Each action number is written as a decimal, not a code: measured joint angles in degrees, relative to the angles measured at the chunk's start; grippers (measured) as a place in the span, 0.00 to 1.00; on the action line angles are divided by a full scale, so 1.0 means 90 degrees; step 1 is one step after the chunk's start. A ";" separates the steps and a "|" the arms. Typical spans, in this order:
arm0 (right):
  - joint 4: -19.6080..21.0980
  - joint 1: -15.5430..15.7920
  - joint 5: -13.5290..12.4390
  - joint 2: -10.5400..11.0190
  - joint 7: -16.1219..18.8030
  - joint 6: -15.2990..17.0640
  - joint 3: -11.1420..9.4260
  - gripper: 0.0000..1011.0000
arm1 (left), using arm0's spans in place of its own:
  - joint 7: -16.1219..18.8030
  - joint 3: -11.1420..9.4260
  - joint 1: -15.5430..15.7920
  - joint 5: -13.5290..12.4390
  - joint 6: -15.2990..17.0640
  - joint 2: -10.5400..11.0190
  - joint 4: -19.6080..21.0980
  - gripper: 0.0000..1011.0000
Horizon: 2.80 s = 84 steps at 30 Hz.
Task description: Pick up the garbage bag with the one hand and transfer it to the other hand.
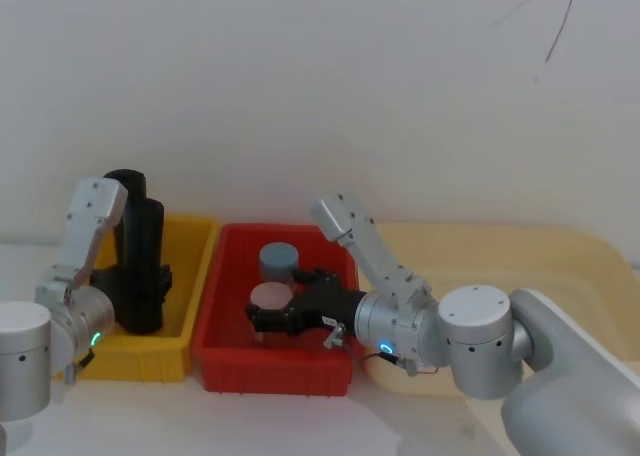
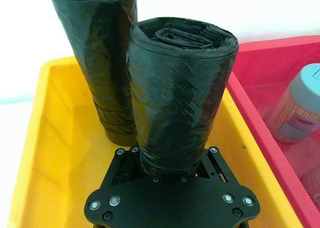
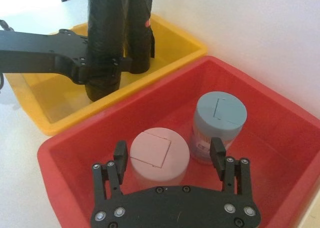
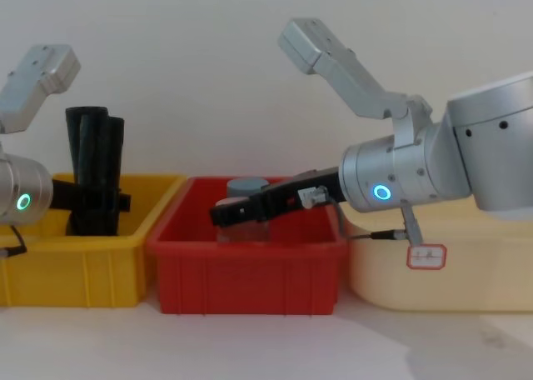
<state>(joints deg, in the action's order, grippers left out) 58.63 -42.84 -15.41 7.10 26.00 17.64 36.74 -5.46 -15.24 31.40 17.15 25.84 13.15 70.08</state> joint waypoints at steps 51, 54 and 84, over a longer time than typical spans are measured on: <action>-0.0561 -0.0116 -0.0035 -0.0202 0.0242 0.0076 -0.0203 0.66 | 0.0000 0.0000 0.0000 0.0000 0.0000 0.0000 0.0000 0.42; -0.0564 -0.0117 -0.0036 -0.0204 0.0245 0.0076 -0.0207 0.66 | 0.0000 0.0000 0.0000 0.0001 0.0000 0.0000 0.0000 0.42; 0.2402 0.1262 -0.0115 0.0796 -0.0773 -0.0052 -0.1176 0.66 | 0.0000 0.0000 -0.0001 0.0000 0.0000 0.0000 0.0000 0.42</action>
<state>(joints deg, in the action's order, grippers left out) 80.24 -31.48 -16.44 14.26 19.05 17.17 26.15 -5.46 -15.24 31.40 17.14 25.85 13.15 70.08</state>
